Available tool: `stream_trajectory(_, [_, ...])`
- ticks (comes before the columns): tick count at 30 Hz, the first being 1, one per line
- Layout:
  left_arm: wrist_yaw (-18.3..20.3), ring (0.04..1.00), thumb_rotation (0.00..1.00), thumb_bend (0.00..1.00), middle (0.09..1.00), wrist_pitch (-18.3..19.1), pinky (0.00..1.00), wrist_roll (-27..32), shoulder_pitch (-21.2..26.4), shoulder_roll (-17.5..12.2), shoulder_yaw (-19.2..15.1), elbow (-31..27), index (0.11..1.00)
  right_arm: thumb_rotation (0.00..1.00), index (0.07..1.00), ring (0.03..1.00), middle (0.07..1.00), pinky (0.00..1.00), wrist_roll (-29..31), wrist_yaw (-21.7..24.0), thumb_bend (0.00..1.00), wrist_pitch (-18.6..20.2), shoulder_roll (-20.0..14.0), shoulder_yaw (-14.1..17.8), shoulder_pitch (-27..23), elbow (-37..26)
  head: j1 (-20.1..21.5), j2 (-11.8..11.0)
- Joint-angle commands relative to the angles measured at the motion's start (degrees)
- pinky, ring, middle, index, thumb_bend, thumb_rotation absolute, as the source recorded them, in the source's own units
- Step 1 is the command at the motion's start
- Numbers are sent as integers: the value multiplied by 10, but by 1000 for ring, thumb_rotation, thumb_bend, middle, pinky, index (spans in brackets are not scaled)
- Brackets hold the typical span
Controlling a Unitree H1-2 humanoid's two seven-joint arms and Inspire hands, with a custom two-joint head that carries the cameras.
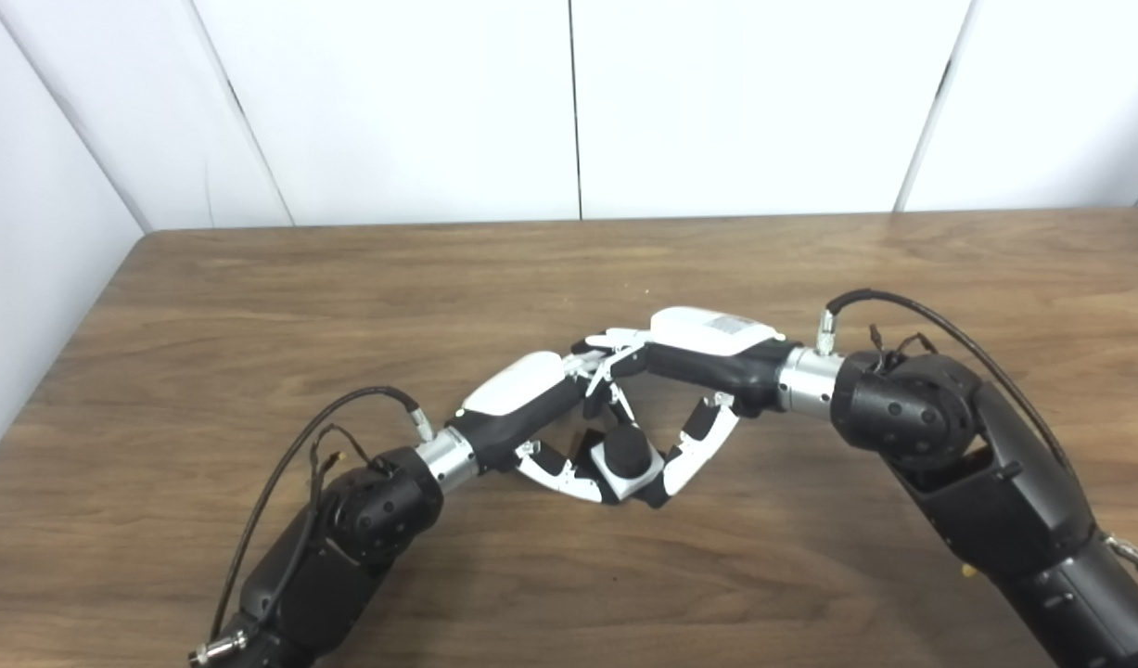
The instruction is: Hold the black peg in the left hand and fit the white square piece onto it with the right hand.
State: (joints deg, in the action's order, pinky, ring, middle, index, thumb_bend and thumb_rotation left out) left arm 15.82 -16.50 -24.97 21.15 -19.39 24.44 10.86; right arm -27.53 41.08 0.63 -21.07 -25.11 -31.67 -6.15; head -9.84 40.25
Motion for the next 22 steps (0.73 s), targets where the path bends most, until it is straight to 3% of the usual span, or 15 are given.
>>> stream_trajectory(1, [25, 1000, 83, 517, 958, 16, 1000, -25, -4, -3, 17, 12, 493, 333, 889, 986, 969, 946, 0, 0, 941, 4, -7, 6, -24, -17, -1, 0])
stream_trajectory(14, [23, 1000, 84, 517, 959, 12, 996, -28, -5, -6, 16, 11, 493, 335, 886, 990, 964, 948, 2, -7, 948, 6, -7, 14, -25, -12, 0, -1])
stream_trajectory(22, [18, 1000, 86, 516, 953, 3, 990, -28, -8, -8, 14, 15, 493, 335, 867, 980, 950, 955, 15, -15, 931, 2, -11, 36, -28, -5, 8, -1])
